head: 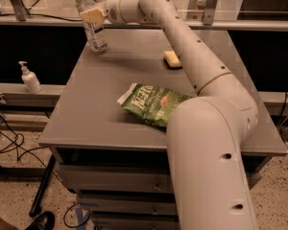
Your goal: Move blue plastic bottle near green jalapeno chip bag
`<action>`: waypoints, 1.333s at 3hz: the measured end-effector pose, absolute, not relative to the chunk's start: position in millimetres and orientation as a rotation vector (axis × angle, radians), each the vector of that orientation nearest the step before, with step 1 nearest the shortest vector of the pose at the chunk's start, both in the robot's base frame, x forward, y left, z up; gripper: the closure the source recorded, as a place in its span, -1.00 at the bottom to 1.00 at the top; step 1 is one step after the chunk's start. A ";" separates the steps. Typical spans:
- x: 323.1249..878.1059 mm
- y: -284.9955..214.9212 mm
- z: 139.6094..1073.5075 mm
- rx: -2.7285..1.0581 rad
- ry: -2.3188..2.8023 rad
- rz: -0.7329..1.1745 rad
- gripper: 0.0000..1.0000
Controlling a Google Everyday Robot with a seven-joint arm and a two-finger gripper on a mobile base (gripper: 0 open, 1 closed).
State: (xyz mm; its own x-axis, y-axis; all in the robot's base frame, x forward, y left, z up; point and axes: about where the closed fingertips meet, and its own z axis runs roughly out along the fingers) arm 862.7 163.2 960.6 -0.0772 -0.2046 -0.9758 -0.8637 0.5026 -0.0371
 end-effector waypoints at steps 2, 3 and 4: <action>839.6 140.4 996.2 -0.908 1.556 0.726 1.00; 809.5 108.5 1019.3 -0.837 1.549 0.731 1.00; 767.3 61.3 1049.8 -0.722 1.530 0.713 1.00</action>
Offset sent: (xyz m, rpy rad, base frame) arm -0.0617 -0.0497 0.0510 0.0846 -0.0023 -0.0156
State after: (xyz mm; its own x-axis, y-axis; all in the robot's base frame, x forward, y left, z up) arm 767.3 61.3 1049.8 -0.0666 -0.0385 -0.9970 -0.7887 0.6141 0.0290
